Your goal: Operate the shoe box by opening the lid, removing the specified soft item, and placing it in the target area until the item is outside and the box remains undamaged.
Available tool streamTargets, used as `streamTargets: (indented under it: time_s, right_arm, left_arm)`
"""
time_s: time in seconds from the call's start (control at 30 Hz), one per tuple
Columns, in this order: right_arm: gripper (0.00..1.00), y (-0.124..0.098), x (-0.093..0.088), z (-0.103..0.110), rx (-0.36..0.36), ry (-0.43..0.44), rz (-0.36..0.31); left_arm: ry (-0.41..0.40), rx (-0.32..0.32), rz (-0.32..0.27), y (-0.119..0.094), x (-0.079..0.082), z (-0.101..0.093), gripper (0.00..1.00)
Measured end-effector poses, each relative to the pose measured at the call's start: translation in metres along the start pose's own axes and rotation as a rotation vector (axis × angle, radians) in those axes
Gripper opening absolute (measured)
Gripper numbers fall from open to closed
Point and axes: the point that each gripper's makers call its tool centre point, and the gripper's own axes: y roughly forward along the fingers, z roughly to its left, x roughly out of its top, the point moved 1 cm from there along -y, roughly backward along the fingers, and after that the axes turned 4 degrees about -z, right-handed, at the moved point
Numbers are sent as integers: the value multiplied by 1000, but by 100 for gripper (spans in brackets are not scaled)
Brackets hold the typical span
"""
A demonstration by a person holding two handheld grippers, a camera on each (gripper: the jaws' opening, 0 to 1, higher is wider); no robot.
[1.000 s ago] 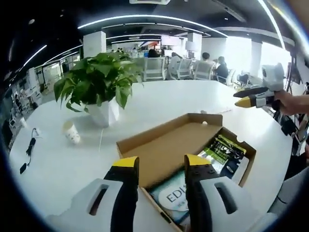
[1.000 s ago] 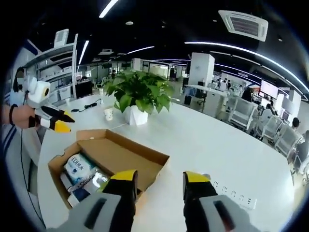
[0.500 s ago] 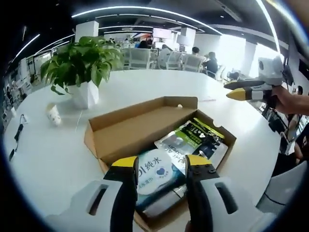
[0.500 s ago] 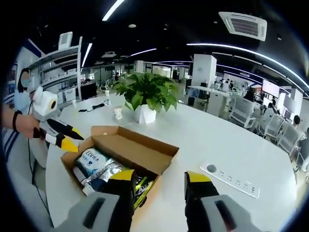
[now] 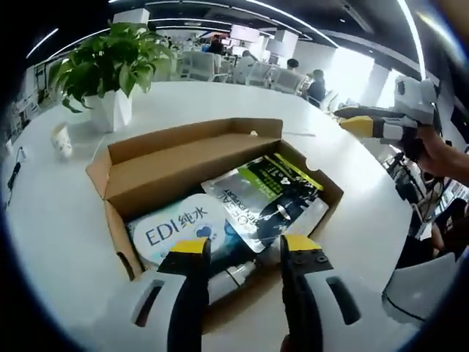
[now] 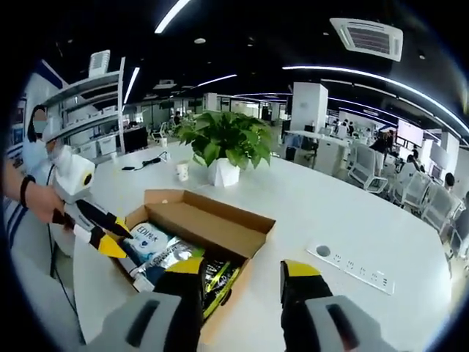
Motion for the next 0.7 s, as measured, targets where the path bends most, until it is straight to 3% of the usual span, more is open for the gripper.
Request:
streamTargets:
  time_s: [0.33, 0.7]
  right_arm:
    - [38, -13, -2, 1, -2, -16, -1]
    - [38, -20, -13, 2, -3, -14, 12]
  left_arm:
    - [-149, -11, 48, 17, -18, -5, 35]
    - [-235, -24, 48, 24, -19, -8, 32]
